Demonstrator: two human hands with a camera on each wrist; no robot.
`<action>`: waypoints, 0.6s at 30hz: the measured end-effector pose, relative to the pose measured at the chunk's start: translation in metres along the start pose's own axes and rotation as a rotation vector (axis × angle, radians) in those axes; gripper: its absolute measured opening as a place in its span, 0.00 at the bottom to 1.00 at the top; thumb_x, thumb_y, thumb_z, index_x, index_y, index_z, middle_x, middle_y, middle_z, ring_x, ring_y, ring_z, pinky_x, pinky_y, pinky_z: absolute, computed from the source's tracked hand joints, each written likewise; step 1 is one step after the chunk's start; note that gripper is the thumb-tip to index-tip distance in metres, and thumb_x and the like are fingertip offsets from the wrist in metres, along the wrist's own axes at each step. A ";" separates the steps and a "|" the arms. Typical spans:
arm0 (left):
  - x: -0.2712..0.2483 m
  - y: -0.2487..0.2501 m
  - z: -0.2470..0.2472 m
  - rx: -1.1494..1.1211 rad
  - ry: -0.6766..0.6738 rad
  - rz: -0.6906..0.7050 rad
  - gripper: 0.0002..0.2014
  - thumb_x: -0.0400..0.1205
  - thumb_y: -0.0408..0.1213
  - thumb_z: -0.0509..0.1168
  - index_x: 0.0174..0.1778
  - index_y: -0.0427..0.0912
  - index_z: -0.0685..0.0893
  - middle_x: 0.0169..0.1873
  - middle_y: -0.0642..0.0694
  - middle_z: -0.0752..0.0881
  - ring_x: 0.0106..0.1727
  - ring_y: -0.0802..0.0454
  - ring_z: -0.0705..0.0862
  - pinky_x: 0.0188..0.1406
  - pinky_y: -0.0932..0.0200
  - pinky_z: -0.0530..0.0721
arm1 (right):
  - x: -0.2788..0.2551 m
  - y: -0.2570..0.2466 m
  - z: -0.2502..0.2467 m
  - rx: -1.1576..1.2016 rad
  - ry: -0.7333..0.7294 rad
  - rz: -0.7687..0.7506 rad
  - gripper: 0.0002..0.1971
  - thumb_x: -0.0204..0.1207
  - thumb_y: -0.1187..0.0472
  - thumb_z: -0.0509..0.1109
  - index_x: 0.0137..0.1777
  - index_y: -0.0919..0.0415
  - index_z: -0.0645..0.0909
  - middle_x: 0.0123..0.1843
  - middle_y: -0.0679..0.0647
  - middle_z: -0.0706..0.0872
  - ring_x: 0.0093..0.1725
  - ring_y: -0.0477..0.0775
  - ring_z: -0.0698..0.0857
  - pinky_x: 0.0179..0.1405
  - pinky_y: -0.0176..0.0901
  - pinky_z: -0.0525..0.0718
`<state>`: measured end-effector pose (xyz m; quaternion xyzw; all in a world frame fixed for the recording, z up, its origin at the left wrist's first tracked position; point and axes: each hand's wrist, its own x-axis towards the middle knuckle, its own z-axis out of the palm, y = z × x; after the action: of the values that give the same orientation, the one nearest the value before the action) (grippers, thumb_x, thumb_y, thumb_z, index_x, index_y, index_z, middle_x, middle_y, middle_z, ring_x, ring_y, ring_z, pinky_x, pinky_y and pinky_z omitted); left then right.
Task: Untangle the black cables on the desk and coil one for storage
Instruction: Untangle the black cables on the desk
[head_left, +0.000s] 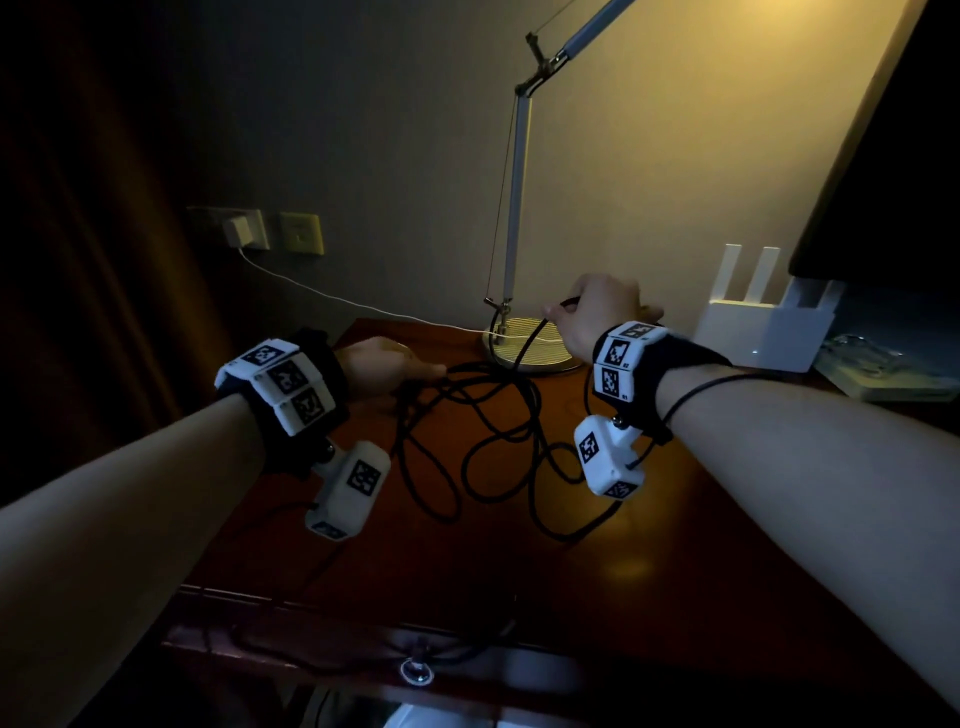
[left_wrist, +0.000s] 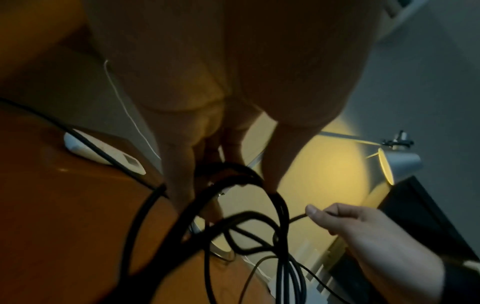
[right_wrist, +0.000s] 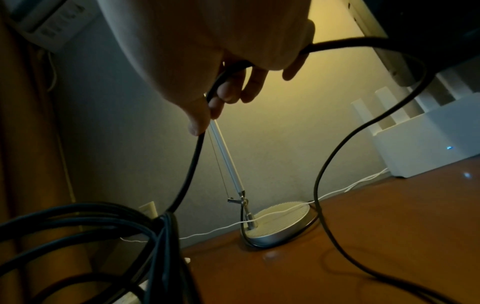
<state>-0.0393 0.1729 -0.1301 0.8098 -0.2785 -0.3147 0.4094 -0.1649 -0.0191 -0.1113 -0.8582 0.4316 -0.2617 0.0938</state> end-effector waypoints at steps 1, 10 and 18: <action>-0.001 0.001 -0.002 0.029 0.008 0.028 0.17 0.73 0.37 0.75 0.53 0.33 0.85 0.46 0.35 0.89 0.43 0.45 0.87 0.50 0.53 0.86 | 0.000 0.002 0.000 -0.008 -0.002 -0.006 0.15 0.79 0.44 0.67 0.52 0.57 0.82 0.48 0.56 0.79 0.68 0.63 0.72 0.67 0.61 0.66; -0.004 0.002 -0.024 0.484 0.525 0.098 0.13 0.69 0.42 0.79 0.39 0.48 0.81 0.52 0.41 0.82 0.48 0.48 0.78 0.40 0.55 0.77 | 0.010 0.023 0.007 -0.057 0.009 0.157 0.16 0.78 0.49 0.67 0.40 0.63 0.79 0.50 0.61 0.85 0.57 0.65 0.81 0.66 0.65 0.73; -0.004 0.005 -0.007 0.589 0.198 -0.154 0.20 0.72 0.43 0.75 0.58 0.43 0.82 0.48 0.43 0.84 0.48 0.47 0.84 0.43 0.55 0.85 | 0.013 0.019 -0.011 0.169 0.011 0.141 0.19 0.86 0.59 0.56 0.51 0.75 0.82 0.57 0.70 0.84 0.53 0.66 0.82 0.46 0.49 0.78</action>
<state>-0.0373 0.1763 -0.1217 0.9389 -0.2543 -0.1704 0.1575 -0.1774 -0.0403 -0.1046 -0.8132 0.4679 -0.2944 0.1818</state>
